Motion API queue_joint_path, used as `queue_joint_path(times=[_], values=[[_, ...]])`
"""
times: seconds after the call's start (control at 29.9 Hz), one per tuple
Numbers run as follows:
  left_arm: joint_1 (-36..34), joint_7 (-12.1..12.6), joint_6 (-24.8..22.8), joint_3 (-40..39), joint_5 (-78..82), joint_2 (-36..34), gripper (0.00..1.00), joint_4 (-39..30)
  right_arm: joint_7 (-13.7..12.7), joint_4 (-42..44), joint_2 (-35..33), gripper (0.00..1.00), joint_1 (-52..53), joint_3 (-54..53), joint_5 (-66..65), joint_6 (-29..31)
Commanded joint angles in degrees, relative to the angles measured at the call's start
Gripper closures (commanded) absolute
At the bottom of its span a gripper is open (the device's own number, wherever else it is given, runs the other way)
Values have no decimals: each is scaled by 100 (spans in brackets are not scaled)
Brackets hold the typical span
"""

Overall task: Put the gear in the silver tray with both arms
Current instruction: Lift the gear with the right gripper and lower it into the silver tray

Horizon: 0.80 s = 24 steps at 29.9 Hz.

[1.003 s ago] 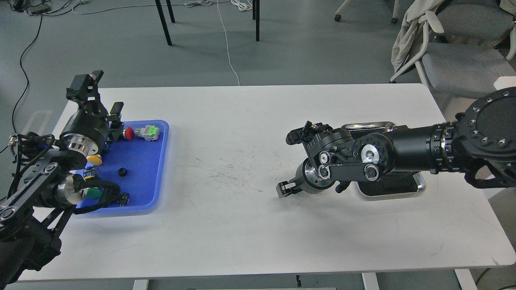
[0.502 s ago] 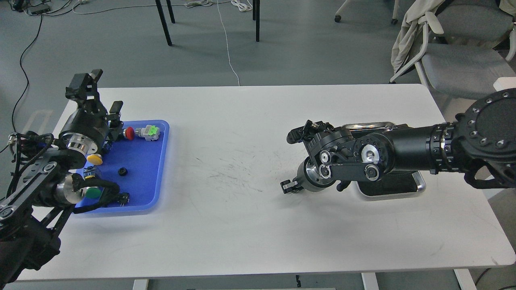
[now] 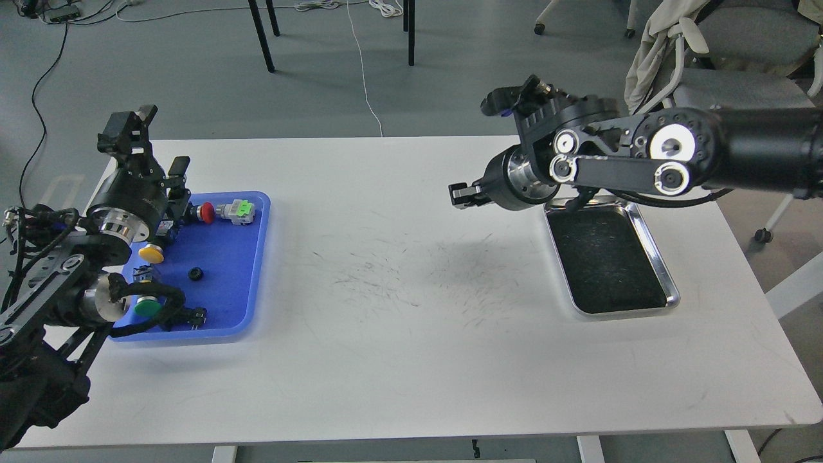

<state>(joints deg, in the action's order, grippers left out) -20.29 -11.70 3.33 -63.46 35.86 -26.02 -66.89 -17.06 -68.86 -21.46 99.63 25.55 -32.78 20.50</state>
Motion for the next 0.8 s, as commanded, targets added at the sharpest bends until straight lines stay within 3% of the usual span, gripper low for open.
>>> queue_joint_path(times=[0.0,0.3,0.5,0.77], values=[[-1,10,1,0,0,10,2,1,45,-180,-989,98,127,-138,-105,59],[-10,10,1,0,9,36,2,71,528,48,-2590,98,-1330,-348,-966,-11],[-10,28,1,17,17,36,2,71,652,583,-2530,98,-2623,-840,-1125,-275],[-1,28,1,17,35,45,2,71,696,1181,-1704,98,-3239,-982,-1187,-406]])
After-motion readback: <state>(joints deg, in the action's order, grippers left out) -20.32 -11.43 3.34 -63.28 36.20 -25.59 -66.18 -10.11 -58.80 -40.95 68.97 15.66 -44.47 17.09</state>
